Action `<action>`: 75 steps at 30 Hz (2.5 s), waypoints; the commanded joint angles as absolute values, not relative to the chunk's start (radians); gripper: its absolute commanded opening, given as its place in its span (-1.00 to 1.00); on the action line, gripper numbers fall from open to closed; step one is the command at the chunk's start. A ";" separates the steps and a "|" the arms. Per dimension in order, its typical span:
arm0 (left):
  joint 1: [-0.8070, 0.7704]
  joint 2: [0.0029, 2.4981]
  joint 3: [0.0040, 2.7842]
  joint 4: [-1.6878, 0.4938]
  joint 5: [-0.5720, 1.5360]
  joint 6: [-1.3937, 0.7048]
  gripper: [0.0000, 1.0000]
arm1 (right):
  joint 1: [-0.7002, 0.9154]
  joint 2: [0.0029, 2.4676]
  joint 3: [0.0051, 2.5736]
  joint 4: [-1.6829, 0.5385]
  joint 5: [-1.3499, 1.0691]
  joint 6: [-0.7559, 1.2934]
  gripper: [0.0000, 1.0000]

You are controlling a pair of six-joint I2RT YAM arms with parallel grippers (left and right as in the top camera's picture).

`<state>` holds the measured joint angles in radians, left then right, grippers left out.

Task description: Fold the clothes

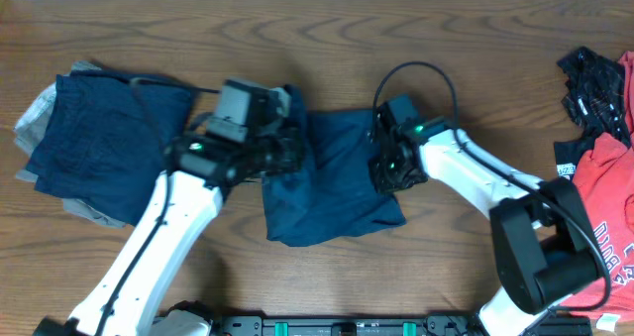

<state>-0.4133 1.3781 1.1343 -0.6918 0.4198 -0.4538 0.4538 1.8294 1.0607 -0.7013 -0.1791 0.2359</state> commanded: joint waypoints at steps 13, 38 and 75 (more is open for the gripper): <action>-0.571 1.516 1.163 -0.452 0.411 -0.543 -0.02 | 0.439 1.848 1.040 -0.776 -0.038 0.405 -0.65; -0.386 1.893 1.163 -0.388 0.136 -0.314 -0.01 | 0.553 1.631 1.159 -0.930 -0.369 0.231 -0.59; -0.375 1.674 1.163 -0.651 0.144 -0.123 0.96 | 0.345 1.668 0.818 -0.300 -0.025 0.351 -0.07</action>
